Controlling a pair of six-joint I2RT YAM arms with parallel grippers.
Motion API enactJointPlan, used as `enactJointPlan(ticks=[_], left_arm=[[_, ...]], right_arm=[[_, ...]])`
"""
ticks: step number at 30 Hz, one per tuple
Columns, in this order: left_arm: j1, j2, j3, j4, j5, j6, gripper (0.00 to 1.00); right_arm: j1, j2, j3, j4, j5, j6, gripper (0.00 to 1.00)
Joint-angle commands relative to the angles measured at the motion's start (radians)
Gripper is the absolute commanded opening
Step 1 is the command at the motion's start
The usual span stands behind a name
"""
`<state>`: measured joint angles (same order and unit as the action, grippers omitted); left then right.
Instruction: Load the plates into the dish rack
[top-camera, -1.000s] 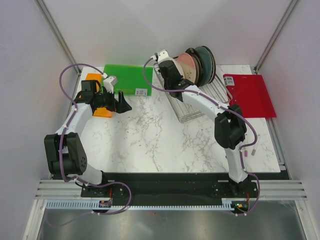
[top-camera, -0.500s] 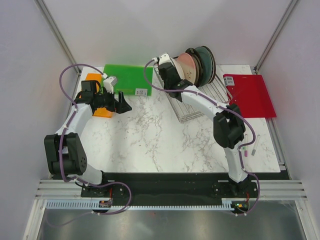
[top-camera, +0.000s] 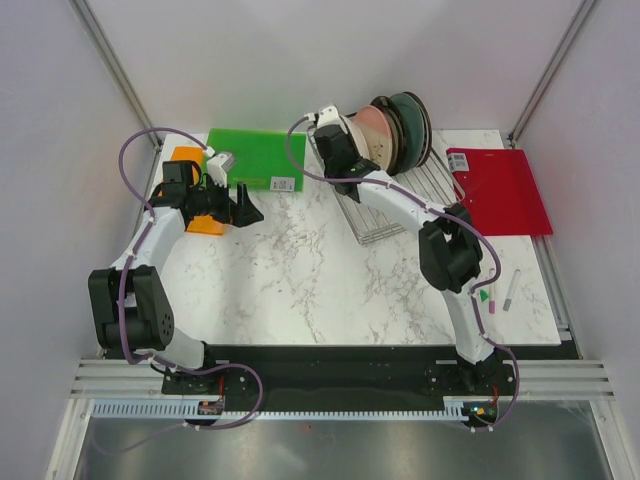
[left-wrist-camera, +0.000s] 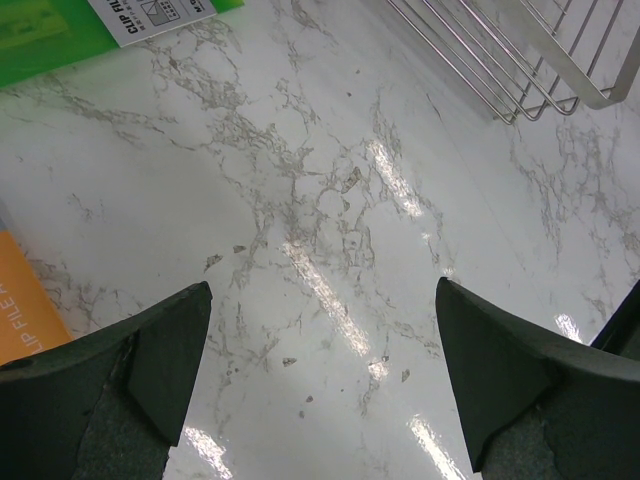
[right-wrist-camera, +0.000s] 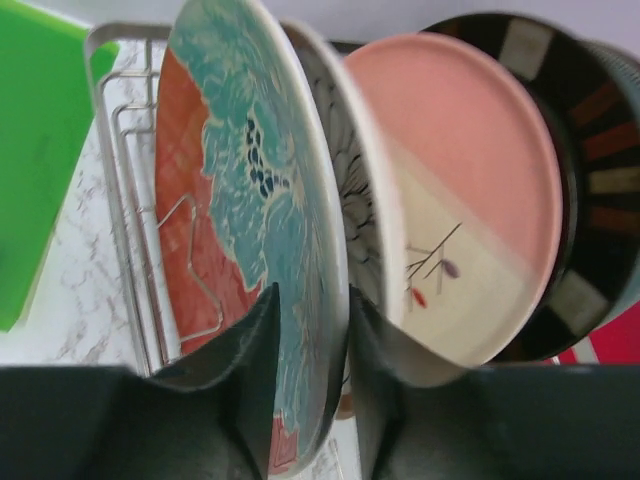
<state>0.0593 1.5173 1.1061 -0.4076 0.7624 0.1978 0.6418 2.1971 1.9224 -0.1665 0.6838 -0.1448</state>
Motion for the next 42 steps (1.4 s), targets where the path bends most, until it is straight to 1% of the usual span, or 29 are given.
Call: enactJointPlan(ticks=[1, 3, 9, 11, 12, 13, 14, 15, 16, 17, 19, 20, 22, 25, 29, 31, 38, 42], left_arm=[[0.001, -0.02, -0.003, 0.036, 0.032, -0.035, 1.0], [0.001, -0.016, -0.002, 0.039, 0.034, -0.043, 1.0], [-0.001, -0.011, 0.011, 0.052, 0.031, -0.054, 1.0], [-0.004, -0.029, 0.029, 0.056, -0.072, -0.066, 1.0], [-0.013, -0.04, 0.04, 0.056, -0.16, -0.067, 1.0], [-0.039, -0.054, 0.053, 0.059, -0.401, -0.067, 1.0], [-0.045, -0.057, 0.081, 0.061, -0.491, -0.063, 1.0], [-0.046, -0.057, 0.098, 0.076, -0.558, -0.055, 1.0], [-0.044, -0.054, 0.115, 0.081, -0.64, -0.045, 1.0], [-0.045, -0.046, 0.145, 0.084, -0.659, -0.013, 1.0], [-0.046, -0.033, 0.172, 0.084, -0.673, 0.003, 1.0], [-0.046, -0.023, 0.184, 0.084, -0.666, 0.005, 1.0], [-0.044, -0.014, 0.192, 0.075, -0.612, 0.0, 1.0], [-0.046, 0.001, 0.204, 0.066, -0.546, -0.037, 1.0], [-0.046, 0.026, 0.221, 0.049, -0.485, -0.084, 1.0], [-0.047, 0.038, 0.225, 0.046, -0.454, -0.092, 1.0], [-0.047, 0.093, 0.264, 0.041, -0.437, -0.077, 1.0], [-0.049, 0.113, 0.296, 0.03, -0.439, -0.07, 1.0]], right_arm=[[-0.018, -0.048, 0.056, 0.104, 0.069, -0.016, 0.44], [-0.018, -0.062, 0.052, 0.108, 0.072, -0.027, 0.52], [-0.018, -0.124, 0.049, 0.12, 0.069, -0.047, 0.63], [-0.018, -0.154, 0.047, 0.143, 0.066, -0.068, 0.67], [-0.019, -0.184, 0.041, 0.157, 0.066, -0.103, 0.73], [-0.019, -0.2, 0.035, 0.21, 0.072, -0.119, 0.76], [-0.028, -0.218, 0.018, 0.241, 0.074, -0.137, 0.88], [-0.036, -0.246, 0.015, 0.269, 0.077, -0.151, 0.94], [-0.047, -0.252, 0.018, 0.301, 0.098, -0.154, 0.98], [-0.076, -0.257, 0.044, 0.3, 0.111, -0.142, 0.98], [-0.112, -0.264, 0.065, 0.277, 0.112, -0.121, 0.98], [-0.149, -0.267, 0.066, 0.277, 0.141, -0.11, 0.98], [-0.183, -0.277, 0.055, 0.277, 0.18, -0.093, 0.98], [-0.238, -0.304, -0.011, 0.289, 0.258, -0.082, 0.98], [-0.321, -0.356, -0.144, 0.312, 0.278, -0.102, 0.98], [-0.346, -0.373, -0.169, 0.305, 0.306, -0.107, 0.98], [-0.464, -0.416, -0.278, 0.26, 0.312, -0.061, 0.98], [-0.501, -0.412, -0.299, 0.245, 0.315, -0.042, 0.98]])
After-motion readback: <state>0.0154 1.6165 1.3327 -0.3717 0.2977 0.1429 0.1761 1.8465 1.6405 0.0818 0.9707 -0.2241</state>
